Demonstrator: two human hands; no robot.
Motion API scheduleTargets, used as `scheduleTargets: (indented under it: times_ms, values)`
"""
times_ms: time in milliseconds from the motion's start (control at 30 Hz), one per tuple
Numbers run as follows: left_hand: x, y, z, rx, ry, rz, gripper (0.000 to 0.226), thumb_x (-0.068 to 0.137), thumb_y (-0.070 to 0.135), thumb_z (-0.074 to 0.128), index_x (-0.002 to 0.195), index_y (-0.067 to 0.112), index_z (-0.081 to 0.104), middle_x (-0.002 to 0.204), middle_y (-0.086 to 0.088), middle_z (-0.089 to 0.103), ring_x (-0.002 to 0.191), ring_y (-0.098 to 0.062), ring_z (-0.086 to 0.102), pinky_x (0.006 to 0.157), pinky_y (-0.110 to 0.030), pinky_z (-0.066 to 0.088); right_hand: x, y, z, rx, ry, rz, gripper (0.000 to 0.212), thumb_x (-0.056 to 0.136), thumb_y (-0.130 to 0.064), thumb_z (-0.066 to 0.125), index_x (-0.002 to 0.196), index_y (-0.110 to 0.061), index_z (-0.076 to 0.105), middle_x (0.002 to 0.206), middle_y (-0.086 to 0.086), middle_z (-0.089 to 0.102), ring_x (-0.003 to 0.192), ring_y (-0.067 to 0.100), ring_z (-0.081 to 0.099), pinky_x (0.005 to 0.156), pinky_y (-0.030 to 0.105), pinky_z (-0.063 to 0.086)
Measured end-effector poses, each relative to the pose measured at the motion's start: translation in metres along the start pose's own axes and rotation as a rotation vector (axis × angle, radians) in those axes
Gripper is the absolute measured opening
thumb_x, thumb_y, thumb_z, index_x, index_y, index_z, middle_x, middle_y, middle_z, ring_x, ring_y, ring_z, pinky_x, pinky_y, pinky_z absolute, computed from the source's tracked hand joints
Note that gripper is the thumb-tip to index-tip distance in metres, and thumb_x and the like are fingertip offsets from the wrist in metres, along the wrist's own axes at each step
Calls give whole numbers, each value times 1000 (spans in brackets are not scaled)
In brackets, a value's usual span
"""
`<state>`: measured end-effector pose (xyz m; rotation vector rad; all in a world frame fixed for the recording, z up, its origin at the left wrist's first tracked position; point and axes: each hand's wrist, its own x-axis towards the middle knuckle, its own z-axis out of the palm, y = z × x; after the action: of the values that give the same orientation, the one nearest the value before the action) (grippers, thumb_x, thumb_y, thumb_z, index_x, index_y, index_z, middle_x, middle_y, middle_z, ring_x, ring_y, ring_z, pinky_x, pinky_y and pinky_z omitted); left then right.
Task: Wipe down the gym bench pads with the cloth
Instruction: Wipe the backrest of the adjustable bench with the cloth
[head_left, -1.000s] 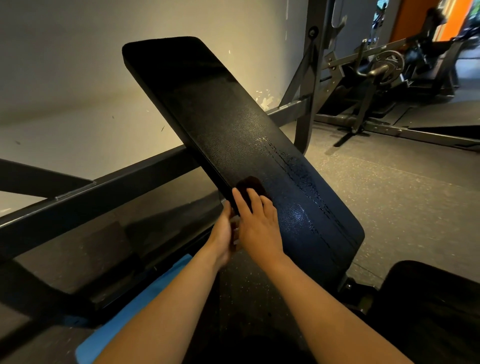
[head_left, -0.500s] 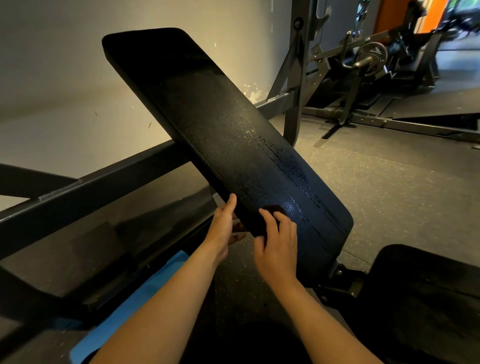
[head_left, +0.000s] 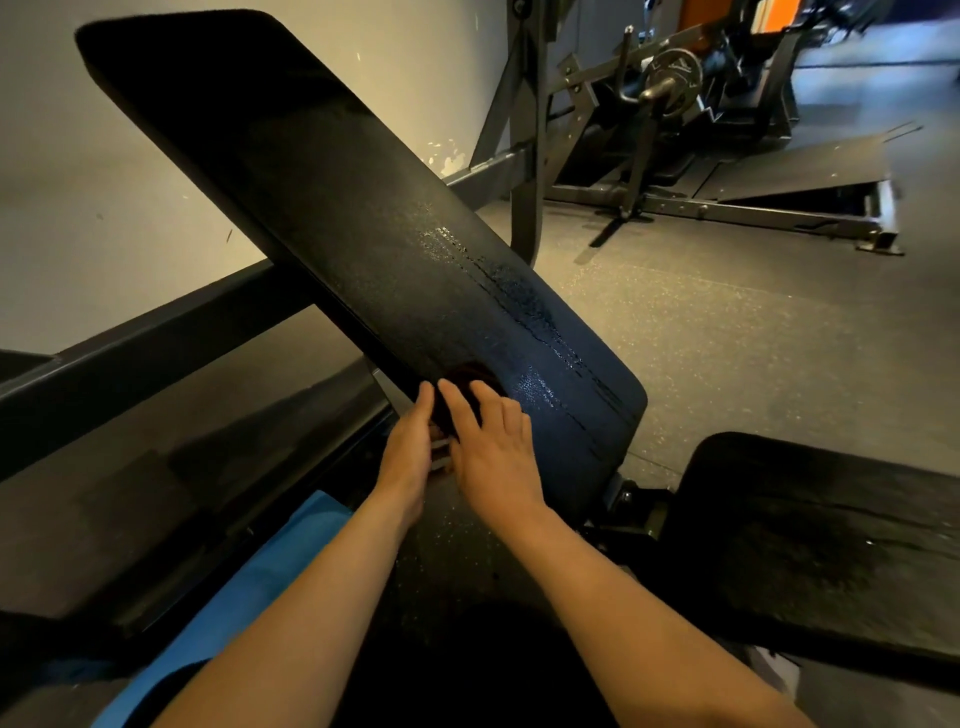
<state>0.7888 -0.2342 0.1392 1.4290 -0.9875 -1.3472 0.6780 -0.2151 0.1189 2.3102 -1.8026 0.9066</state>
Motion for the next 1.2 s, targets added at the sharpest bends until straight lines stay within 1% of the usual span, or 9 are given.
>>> scheduleTargets:
  times_ms: [267,433,500,600,667,767,900,1067,1200]
  values:
    - [-10,-15,21,108,45,-5,70,84,74,57,129,20,58,112,-2,72,94,-17,73,71,-32,55,-56,36,-3,86,70,140,67,84,-34,58,146,-24,35,129,3,43,108,21,45,89,34,44]
    - [-7,-16,26,151,107,-25,109,60,92,53,140,17,49,124,-8,67,103,-23,69,87,-41,57,-63,54,-20,341,114,228,55,81,-32,60,134,-27,44,116,-6,45,103,14,49,77,37,53]
    - [-7,-16,27,155,110,-24,109,60,90,51,141,18,48,124,-8,67,103,-24,68,82,-40,58,-45,48,-22,459,170,263,56,86,-27,61,138,-27,43,124,-5,43,111,14,46,86,37,51]
    - [-1,-19,23,163,117,1,110,57,97,53,139,23,52,120,-5,69,102,-24,70,88,-47,58,-2,35,-20,509,112,241,56,95,-33,55,148,-29,35,150,-1,33,138,17,31,113,37,32]
    - [3,-24,20,196,126,-2,115,49,103,53,136,27,55,116,-2,72,101,-23,71,91,-49,57,16,32,-16,465,16,175,53,100,-35,48,151,-30,34,157,1,28,146,20,20,119,42,24]
    - [-4,-21,22,172,106,8,101,60,95,56,134,25,56,115,-2,72,98,-22,72,88,-48,59,12,45,-11,446,-12,171,51,100,-30,47,150,-30,35,158,1,29,147,21,19,120,41,21]
    - [-16,-25,34,123,31,-39,89,73,80,62,141,23,49,119,-4,71,97,-23,73,84,-45,60,-27,75,-3,453,116,442,48,98,-25,47,145,-27,40,149,-1,36,139,18,24,116,45,28]
    - [-25,-42,55,130,25,-67,102,68,83,63,148,23,38,130,-3,65,110,-25,67,96,-49,55,-76,87,10,598,262,869,45,99,-25,47,143,-29,38,145,5,32,130,26,31,109,47,34]
    - [-23,-43,56,149,15,-82,82,88,67,58,151,22,32,131,-7,62,106,-25,67,78,-39,58,-83,65,10,749,341,960,47,101,-23,47,146,-26,34,143,4,29,129,28,32,106,39,34]
